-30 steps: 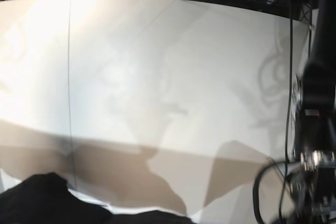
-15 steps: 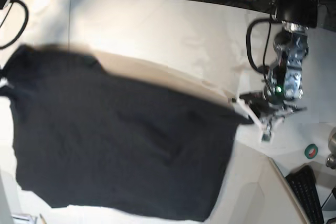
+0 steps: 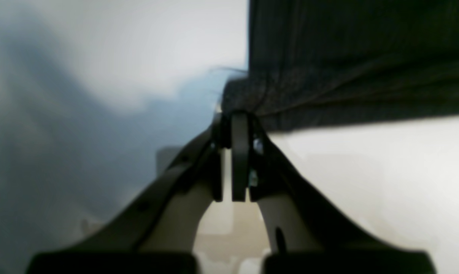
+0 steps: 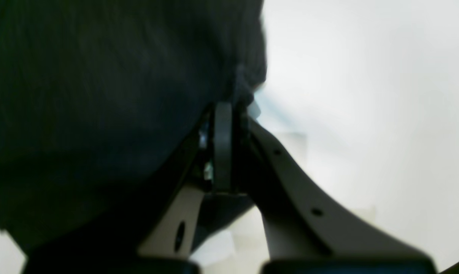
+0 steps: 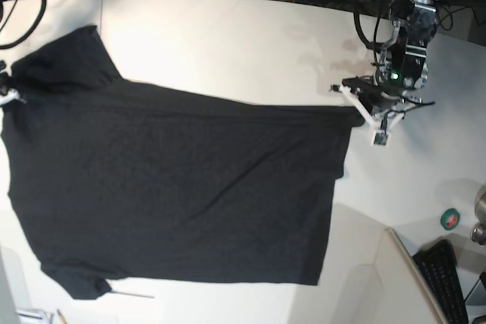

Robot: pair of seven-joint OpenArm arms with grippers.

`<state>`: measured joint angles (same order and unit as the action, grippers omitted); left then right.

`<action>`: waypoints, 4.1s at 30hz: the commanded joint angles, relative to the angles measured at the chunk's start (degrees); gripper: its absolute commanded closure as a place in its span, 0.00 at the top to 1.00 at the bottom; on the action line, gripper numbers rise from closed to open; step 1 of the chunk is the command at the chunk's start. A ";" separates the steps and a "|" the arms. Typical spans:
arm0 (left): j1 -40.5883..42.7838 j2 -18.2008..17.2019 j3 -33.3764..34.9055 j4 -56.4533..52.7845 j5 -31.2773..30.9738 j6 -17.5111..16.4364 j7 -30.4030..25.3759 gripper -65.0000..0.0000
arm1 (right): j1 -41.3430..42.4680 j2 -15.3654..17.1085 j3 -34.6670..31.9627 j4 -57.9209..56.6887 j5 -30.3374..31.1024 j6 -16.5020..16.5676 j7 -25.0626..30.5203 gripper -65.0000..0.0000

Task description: Layout the t-shirt on the table in an organized manner, then fold the t-shirt properly

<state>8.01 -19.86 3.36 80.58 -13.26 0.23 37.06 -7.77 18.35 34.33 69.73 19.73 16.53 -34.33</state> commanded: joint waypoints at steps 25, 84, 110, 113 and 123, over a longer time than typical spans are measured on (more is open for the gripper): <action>17.70 1.09 -12.19 14.94 0.29 0.43 -0.62 0.00 | -17.50 -2.13 2.82 16.46 0.01 -0.31 0.70 0.00; -20.10 1.09 -0.94 -9.76 0.38 0.34 5.27 0.00 | 23.99 0.95 -0.52 -20.20 -13.97 -0.49 10.46 0.00; -16.85 1.88 -0.06 -12.14 -0.24 0.34 -8.18 1.00 | 8.61 -6.26 7.39 4.95 -13.53 -0.40 11.95 0.63; -12.19 2.67 -7.09 -12.05 -0.24 0.08 -12.14 1.00 | 3.95 -8.63 7.65 7.23 -13.53 -0.40 10.02 0.63; -1.29 5.92 -22.74 -5.45 -0.24 -6.78 -13.54 0.73 | 2.63 -8.81 7.30 -3.49 -13.53 -0.31 13.97 0.63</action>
<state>7.53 -12.97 -18.94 74.00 -13.45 -7.01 24.80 -5.58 8.32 41.39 65.41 5.93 16.10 -21.69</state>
